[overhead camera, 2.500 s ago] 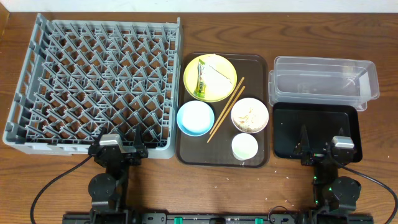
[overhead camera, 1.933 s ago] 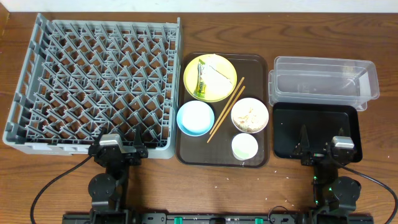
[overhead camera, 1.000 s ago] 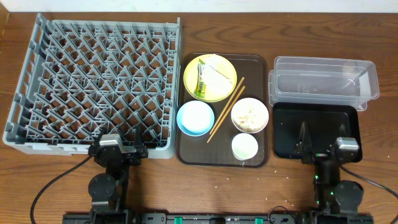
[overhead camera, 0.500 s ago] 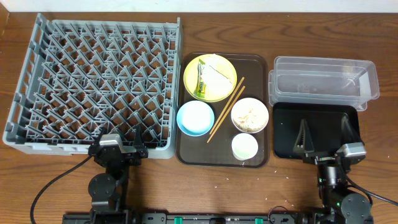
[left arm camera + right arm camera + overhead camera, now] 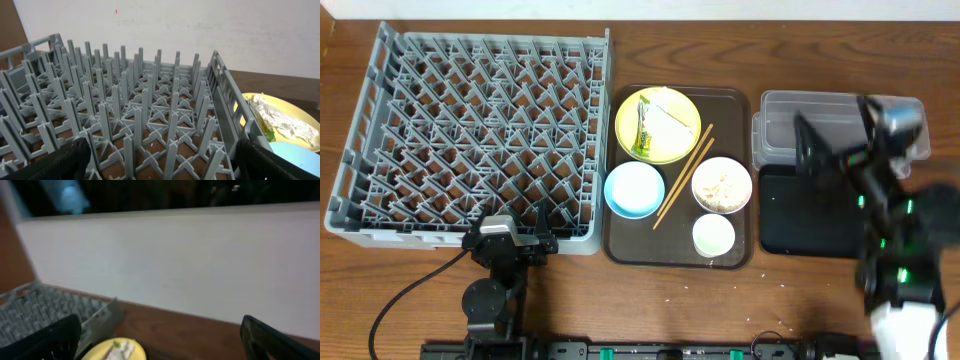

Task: Sort waste into correct bins and load items into the dishwasher
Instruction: 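Reach the right gripper to the yellow plate and grasp the wrapper and tissue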

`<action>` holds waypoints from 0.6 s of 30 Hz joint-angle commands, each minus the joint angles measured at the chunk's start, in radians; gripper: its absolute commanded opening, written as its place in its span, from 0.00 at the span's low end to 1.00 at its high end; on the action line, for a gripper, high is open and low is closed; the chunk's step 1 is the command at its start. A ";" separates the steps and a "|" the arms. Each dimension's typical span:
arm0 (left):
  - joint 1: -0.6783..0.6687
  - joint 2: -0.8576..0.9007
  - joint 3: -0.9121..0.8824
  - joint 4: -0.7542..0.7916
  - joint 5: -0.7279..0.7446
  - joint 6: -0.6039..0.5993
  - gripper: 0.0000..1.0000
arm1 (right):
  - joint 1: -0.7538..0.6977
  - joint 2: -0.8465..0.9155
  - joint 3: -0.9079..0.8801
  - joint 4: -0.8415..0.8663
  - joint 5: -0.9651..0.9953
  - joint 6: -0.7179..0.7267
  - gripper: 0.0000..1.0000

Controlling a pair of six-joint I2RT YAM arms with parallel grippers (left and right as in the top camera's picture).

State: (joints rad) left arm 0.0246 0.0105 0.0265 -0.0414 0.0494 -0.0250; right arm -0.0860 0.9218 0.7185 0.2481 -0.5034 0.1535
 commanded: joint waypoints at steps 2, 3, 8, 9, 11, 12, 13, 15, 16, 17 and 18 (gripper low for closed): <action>0.002 -0.006 -0.023 -0.025 -0.008 0.006 0.94 | 0.081 0.283 0.246 -0.092 -0.108 0.000 0.99; 0.002 -0.006 -0.023 -0.024 -0.008 0.006 0.94 | 0.102 0.332 0.293 -0.126 -0.108 -0.013 0.99; 0.002 -0.006 -0.023 -0.025 -0.008 0.006 0.94 | 0.229 0.568 0.554 -0.349 -0.056 -0.122 0.99; 0.002 -0.006 -0.023 -0.025 -0.008 0.006 0.94 | 0.260 0.625 0.621 -0.424 -0.027 -0.131 0.99; 0.002 -0.006 -0.023 -0.025 -0.008 0.006 0.94 | 0.321 0.748 0.774 -0.602 0.011 -0.163 0.99; 0.002 -0.006 -0.023 -0.025 -0.008 0.006 0.94 | 0.344 0.798 0.834 -0.666 0.030 -0.171 0.99; 0.002 -0.006 -0.023 -0.025 -0.008 0.006 0.94 | 0.372 0.859 0.901 -0.734 0.056 -0.172 0.99; 0.002 -0.006 -0.023 -0.024 -0.008 0.006 0.94 | 0.418 0.958 1.010 -0.847 0.098 -0.210 0.99; 0.002 -0.006 -0.023 -0.025 -0.008 0.006 0.94 | 0.444 1.021 1.078 -0.924 0.150 -0.223 0.99; 0.002 -0.006 -0.023 -0.025 -0.008 0.006 0.94 | 0.459 1.064 1.121 -0.976 0.189 -0.222 0.99; 0.002 -0.006 -0.023 -0.024 -0.008 0.006 0.94 | 0.480 1.138 1.189 -1.061 0.223 -0.223 0.99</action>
State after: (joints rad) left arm 0.0246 0.0101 0.0265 -0.0414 0.0494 -0.0250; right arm 0.3523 1.9472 1.7901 -0.7033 -0.3981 -0.0292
